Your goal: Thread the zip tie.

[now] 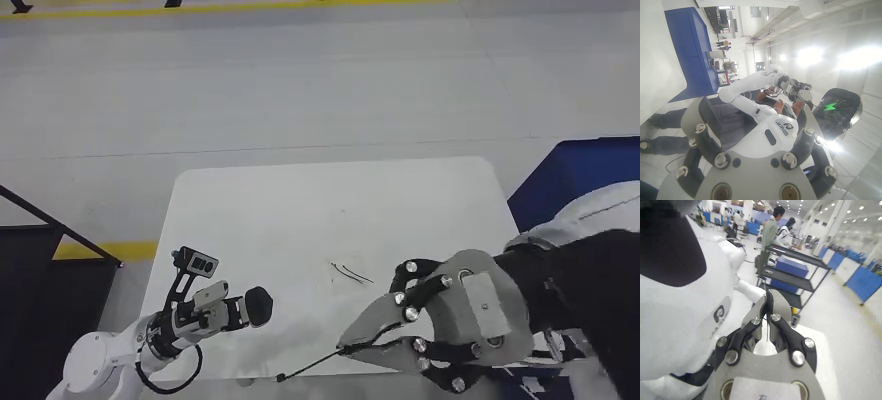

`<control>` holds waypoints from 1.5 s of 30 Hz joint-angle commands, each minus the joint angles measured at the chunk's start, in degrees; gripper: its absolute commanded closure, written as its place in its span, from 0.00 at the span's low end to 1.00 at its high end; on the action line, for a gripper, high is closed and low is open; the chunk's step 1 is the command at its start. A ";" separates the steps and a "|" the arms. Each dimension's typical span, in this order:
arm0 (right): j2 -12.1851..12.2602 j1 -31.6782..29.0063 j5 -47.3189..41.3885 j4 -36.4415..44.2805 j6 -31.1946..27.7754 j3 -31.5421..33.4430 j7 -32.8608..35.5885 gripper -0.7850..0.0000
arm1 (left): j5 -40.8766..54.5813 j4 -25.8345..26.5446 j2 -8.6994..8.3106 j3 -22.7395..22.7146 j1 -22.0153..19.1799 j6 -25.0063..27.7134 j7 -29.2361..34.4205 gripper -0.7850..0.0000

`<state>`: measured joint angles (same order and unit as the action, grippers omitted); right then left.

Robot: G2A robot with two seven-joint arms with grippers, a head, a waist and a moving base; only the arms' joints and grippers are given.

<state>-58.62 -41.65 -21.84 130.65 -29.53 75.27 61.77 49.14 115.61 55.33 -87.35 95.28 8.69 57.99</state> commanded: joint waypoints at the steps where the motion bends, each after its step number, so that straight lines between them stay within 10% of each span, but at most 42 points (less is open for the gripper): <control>1: 0.04 0.68 -12.32 -1.11 5.46 -1.59 1.87 1.00 | 0.00 0.00 0.00 0.00 0.00 0.00 0.00 0.00; 10: 2.09 -4.56 -15.16 -12.86 26.29 6.21 8.16 1.00 | 0.00 0.00 0.00 0.00 0.00 0.00 0.00 0.00; 17: 4.60 -14.79 -2.40 -29.86 19.09 14.60 25.92 1.00 | 0.00 0.00 0.00 0.00 0.00 0.00 0.00 0.00; 38: 5.61 -19.93 -10.85 -42.82 14.02 17.86 23.94 1.00 | -2.10 0.98 -0.12 0.91 -0.38 -1.75 1.61 0.00; 45: 5.61 -19.93 -10.85 -42.82 14.02 17.86 23.94 1.00 | -25.35 5.11 0.64 15.21 -17.30 -8.91 -0.19 0.00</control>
<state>-53.01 -61.58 -32.70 87.84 -15.51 93.14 85.71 27.94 121.57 55.61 -76.21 82.27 0.80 58.37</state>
